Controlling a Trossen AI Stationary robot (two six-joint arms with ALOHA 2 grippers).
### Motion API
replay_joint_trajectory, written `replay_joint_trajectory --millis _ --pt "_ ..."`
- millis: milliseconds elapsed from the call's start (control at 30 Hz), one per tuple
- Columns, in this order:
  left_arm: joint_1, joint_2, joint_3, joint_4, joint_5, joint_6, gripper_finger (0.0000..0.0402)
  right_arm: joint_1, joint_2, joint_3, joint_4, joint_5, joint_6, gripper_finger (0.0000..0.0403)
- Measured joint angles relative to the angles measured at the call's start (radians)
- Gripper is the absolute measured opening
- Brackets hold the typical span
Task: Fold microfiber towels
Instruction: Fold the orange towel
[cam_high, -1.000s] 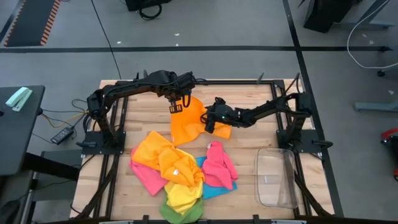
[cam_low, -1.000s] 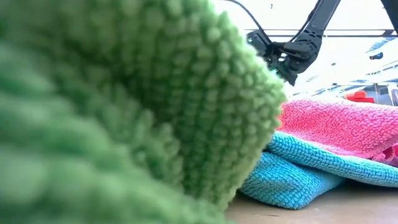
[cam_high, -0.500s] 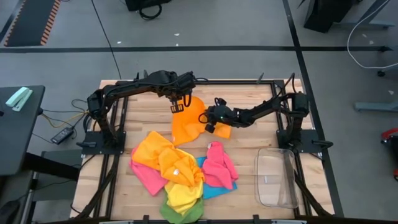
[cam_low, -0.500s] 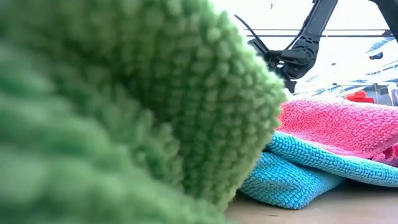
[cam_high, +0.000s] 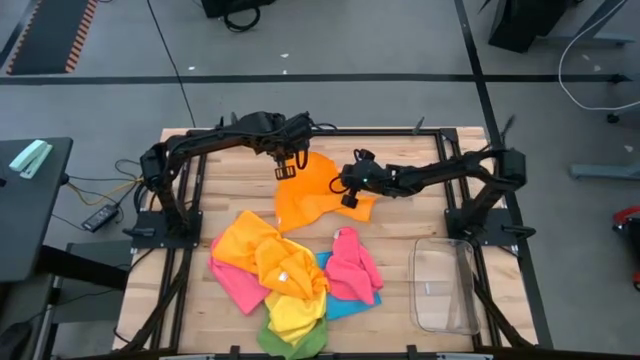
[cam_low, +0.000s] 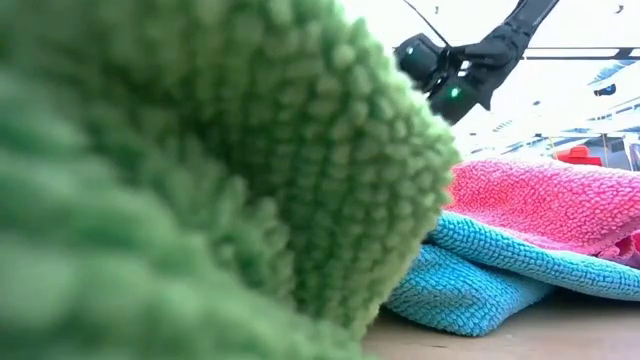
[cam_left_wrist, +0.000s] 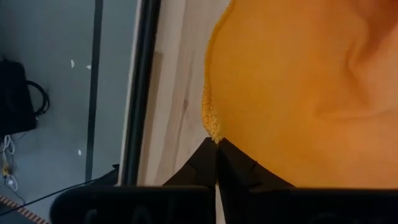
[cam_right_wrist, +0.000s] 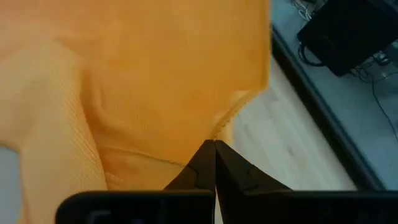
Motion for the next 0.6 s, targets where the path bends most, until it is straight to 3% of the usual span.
replay_joint_trajectory --millis 233,367,600 --pt "-0.028 -0.032 0.001 0.054 -0.014 0.099 0.0015 0.014 -0.208 0.000 -0.131 -0.001 -0.093 0.0004" --pt "-0.036 -0.073 0.001 0.077 -0.014 0.104 0.0009 0.014 -0.342 0.000 -0.187 0.000 -0.143 0.0003" --pt "-0.045 -0.156 0.001 0.124 -0.014 0.084 0.0031 0.021 -0.482 0.000 -0.297 -0.010 -0.159 0.0003"
